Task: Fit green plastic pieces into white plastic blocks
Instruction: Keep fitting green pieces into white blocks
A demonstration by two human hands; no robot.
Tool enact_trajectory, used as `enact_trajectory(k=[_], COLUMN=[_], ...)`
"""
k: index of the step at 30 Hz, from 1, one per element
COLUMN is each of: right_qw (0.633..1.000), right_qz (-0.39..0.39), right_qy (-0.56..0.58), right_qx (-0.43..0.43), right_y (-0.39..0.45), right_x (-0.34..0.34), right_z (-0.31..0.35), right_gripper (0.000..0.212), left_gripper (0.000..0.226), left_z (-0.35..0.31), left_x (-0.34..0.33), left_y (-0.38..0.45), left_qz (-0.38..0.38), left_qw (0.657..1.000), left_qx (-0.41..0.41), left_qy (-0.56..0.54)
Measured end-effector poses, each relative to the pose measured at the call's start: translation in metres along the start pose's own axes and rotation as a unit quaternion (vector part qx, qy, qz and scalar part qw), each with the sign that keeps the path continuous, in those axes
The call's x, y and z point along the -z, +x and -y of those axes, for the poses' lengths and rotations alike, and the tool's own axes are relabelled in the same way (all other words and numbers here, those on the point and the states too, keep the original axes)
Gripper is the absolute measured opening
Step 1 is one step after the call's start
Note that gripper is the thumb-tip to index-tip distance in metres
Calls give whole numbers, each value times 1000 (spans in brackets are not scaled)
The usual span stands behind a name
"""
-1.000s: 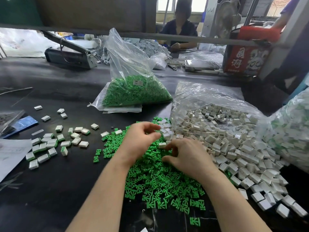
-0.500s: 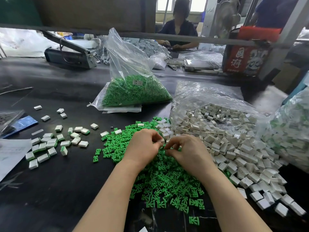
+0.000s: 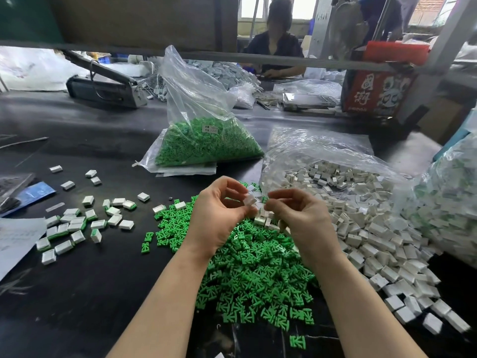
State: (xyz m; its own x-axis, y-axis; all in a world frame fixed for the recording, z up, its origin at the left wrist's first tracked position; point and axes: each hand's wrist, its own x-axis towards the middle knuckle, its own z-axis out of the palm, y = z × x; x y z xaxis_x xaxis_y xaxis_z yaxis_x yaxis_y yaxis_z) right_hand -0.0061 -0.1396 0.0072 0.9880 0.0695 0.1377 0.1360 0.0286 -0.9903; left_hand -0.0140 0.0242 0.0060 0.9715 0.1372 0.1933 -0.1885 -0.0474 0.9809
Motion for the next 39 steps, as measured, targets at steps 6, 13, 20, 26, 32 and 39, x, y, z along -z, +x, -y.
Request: enact_trajectory(k=[6,13,20,26,32,39], right_qw=[994,996,997,991,974,975], right_qz=[23,31,17,7,52,3], right_qy=[106,83,70,133,207,208], right_qx=[-18,9,25,-19,-80,-80], right_y=[-1,-3,-3,-2,-1,1], right_x=[1,-2,-2,0,3,2], right_z=[7,7,8,7,7,4], right_gripper=[26,14,9,11,23,19], left_gripper=[30,28,32,21,23,25], left_z=[-4,-6,-5,-4,-4,-8], left_x=[1,-5,-9,-10,-7,-9], left_y=[-1,-5,-6,-6,-5,-4], left_qz=[23,50,56,37,23,39], left_qw=[998,996,995,994,981,960], left_qx=[-36,-16,-5,12,88,133], left_qy=[-45,-69,-88,-101,-170,-244])
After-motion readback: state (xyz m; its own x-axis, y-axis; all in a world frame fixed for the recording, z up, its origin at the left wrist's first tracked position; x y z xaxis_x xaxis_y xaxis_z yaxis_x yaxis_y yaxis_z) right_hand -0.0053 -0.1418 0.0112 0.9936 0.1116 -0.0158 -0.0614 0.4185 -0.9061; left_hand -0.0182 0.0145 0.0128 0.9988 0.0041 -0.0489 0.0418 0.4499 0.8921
